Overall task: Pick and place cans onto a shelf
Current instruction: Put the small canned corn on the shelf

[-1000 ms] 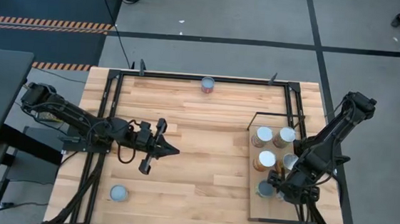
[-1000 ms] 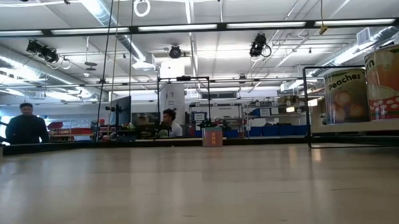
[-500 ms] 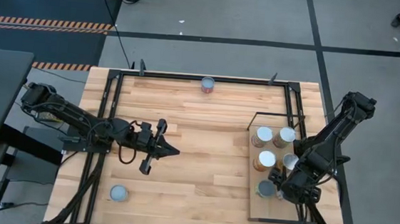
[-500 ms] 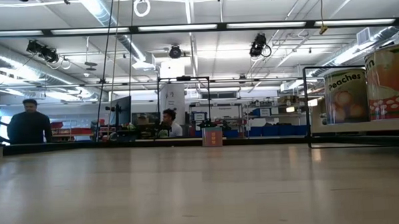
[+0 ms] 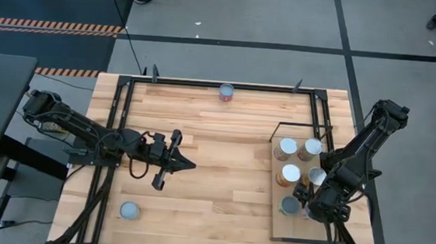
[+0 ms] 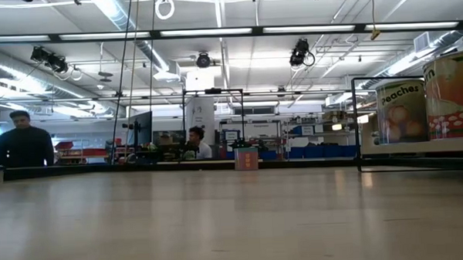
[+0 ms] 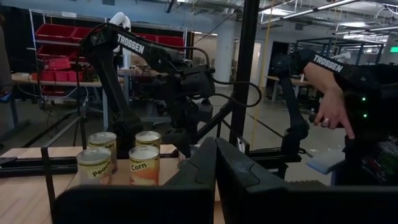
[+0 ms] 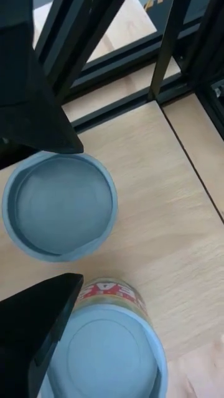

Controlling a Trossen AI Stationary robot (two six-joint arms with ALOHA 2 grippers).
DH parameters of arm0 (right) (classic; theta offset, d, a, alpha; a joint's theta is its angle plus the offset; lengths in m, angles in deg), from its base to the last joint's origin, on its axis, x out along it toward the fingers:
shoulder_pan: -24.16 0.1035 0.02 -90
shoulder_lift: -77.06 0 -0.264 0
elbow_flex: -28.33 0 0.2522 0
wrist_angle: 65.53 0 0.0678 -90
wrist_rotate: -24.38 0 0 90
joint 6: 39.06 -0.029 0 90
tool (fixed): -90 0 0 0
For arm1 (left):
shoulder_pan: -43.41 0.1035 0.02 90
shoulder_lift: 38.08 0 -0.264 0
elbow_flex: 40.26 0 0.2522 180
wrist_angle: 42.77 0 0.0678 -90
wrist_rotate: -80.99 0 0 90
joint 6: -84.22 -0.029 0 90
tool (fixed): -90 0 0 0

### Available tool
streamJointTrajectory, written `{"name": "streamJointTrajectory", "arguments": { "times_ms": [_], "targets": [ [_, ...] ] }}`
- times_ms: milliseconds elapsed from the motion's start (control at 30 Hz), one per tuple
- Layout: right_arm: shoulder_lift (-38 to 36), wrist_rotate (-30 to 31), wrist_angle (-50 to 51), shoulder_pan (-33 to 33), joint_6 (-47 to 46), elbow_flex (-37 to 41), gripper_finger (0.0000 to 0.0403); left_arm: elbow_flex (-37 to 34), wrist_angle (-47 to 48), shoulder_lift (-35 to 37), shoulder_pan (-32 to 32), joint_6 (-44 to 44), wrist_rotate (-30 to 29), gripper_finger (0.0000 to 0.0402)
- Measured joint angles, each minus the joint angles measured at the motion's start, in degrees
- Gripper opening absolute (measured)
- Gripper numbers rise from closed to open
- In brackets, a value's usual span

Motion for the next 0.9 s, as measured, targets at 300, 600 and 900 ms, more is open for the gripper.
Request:
{"name": "streamJointTrajectory", "arguments": {
  "times_ms": [300,600,900],
  "targets": [
    [0.07,1.51,0.82,-0.09,-1.95,-6.08,0.0327,0.0,-0.87,0.05,0.02,0.02,-0.63,0.0011],
    [0.07,16.81,7.9,-5.55,-8.37,-20.19,0.0325,0.0,-0.32,0.04,0.01,-1.81,-0.66,0.0011],
    [0.73,36.63,-3.03,-28.92,-0.76,-25.38,0.0325,0.0,-0.37,0.07,0.0,-1.13,-0.66,0.0011]
  ]
}}
